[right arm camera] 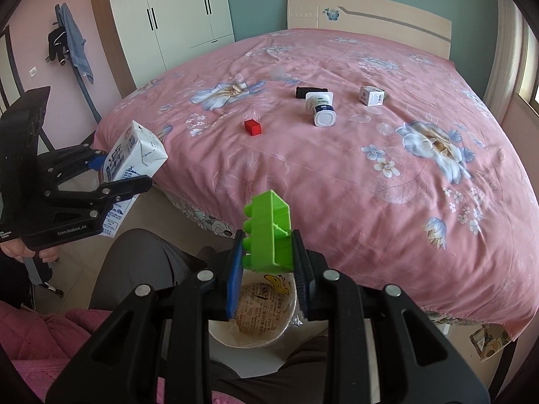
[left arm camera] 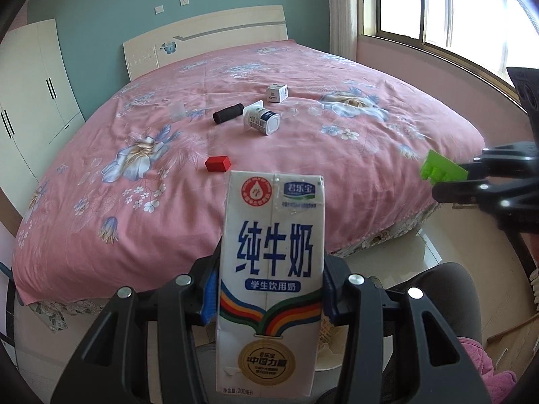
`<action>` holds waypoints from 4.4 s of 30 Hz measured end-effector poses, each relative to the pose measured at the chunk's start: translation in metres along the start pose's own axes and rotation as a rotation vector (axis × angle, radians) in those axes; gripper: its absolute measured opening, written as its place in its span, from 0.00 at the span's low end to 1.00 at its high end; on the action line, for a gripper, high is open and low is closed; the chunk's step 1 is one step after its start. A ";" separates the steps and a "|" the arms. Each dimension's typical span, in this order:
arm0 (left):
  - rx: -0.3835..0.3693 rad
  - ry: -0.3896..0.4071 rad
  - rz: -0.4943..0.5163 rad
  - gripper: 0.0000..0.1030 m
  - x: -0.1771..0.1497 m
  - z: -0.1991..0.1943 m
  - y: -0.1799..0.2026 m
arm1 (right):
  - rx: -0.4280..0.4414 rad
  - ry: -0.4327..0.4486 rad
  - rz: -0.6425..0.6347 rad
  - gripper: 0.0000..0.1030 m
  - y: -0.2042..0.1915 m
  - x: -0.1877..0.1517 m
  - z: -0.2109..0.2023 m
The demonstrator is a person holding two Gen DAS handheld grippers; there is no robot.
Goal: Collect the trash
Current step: 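Carry the milk carton and green block with both tools toward the trash bin, then open both tools over the bin, dropping the carton and green block inside, then move both tools back over the bed toward the red block and yogurt cup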
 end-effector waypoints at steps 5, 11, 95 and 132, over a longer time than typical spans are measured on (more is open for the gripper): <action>-0.015 -0.088 -0.007 0.48 -0.026 0.029 0.006 | 0.019 -0.060 0.011 0.27 -0.002 -0.020 0.030; -0.045 -0.204 -0.037 0.48 -0.059 0.066 0.011 | 0.058 -0.136 0.039 0.27 -0.008 -0.048 0.070; -0.168 -0.690 -0.076 0.54 -0.225 0.282 0.076 | 0.013 -0.703 0.394 0.35 0.027 -0.249 0.335; -0.029 -0.158 -0.041 0.80 0.023 0.111 -0.023 | -0.108 -0.055 0.072 0.70 0.055 0.025 0.082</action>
Point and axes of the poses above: each gripper's, at about its wrist camera, not at the fingertips, and z roughly the way its jaws point, y to its right, x to its top, the point moved 10 cm from there along z, roughly the way its jaws point, and after that the axes turned 5 degrees about x, right-handed, at the moved point
